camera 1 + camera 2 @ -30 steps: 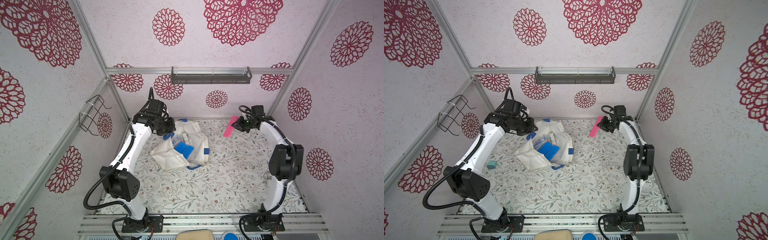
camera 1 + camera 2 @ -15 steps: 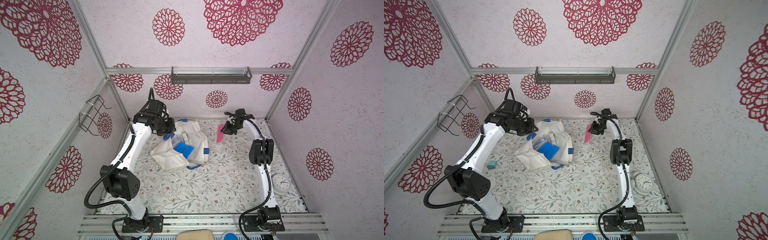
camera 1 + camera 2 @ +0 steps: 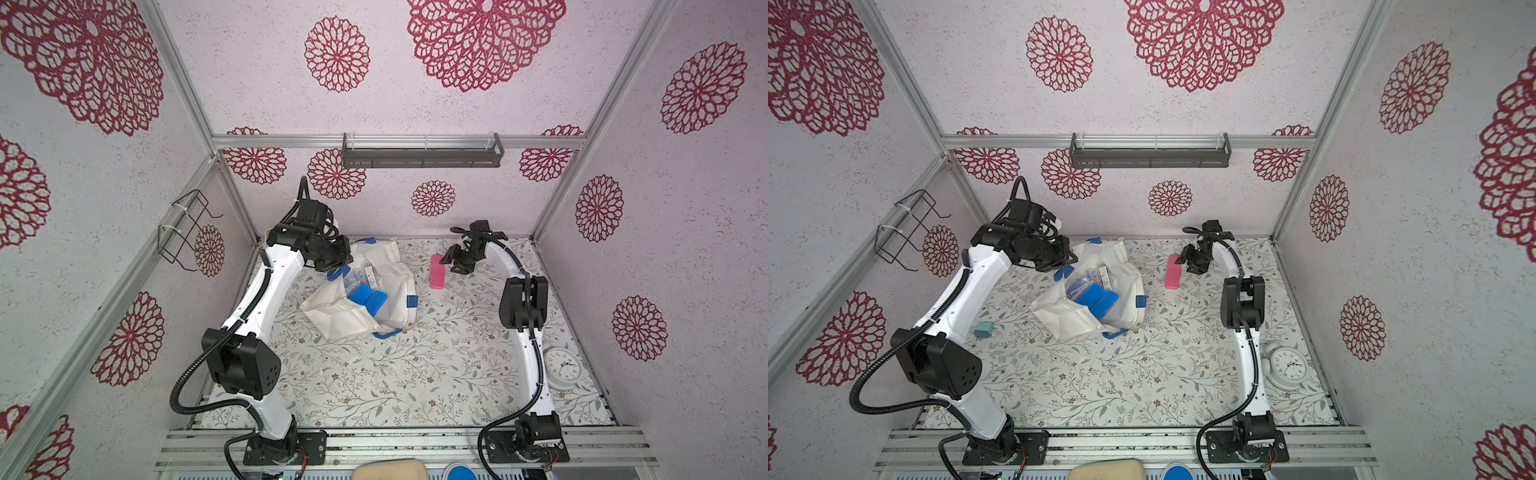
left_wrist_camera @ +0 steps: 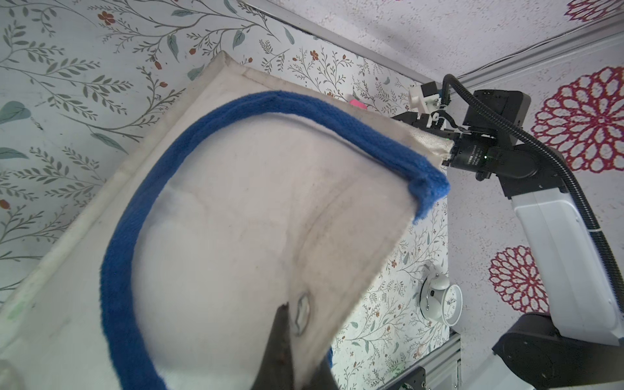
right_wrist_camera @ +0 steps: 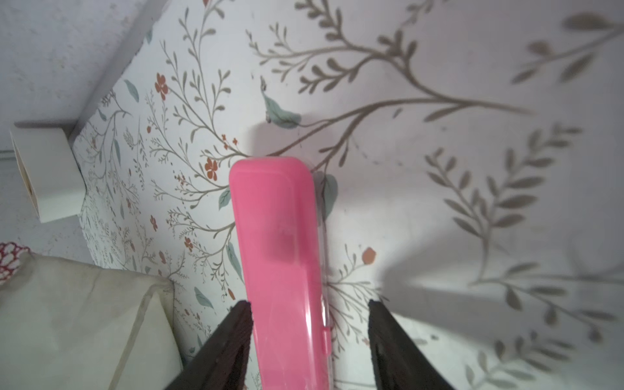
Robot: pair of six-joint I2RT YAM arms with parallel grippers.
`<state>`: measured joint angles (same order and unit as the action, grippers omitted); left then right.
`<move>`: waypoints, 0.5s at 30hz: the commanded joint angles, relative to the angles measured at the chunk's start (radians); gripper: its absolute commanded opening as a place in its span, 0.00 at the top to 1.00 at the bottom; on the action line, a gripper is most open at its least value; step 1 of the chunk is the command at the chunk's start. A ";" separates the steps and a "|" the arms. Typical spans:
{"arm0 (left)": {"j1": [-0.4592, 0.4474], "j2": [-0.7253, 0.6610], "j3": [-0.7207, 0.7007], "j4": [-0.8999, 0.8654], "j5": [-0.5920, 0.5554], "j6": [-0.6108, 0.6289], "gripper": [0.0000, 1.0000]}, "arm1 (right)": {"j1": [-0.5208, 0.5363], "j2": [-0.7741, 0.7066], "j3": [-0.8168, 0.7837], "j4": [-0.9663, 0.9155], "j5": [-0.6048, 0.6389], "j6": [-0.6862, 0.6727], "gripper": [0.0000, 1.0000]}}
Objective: Take out the compass set from the canvas bag
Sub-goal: Place the compass set at the center of the board, then pick up the compass set from the canvas bag.
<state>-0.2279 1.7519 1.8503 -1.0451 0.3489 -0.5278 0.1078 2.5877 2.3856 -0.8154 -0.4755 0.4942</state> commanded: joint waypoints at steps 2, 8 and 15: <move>0.006 0.008 0.029 0.026 0.015 0.004 1.00 | 0.001 -0.247 -0.089 0.069 0.071 0.085 0.49; 0.006 0.003 0.027 0.026 0.009 0.006 1.00 | 0.057 -0.597 -0.504 0.293 0.068 0.248 0.54; 0.006 -0.010 0.003 0.036 -0.002 0.003 1.00 | 0.266 -0.936 -0.901 0.545 0.052 0.521 0.55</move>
<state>-0.2279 1.7535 1.8503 -1.0412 0.3420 -0.5274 0.2897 1.7195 1.5776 -0.3996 -0.4194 0.8505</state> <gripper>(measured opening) 0.055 0.450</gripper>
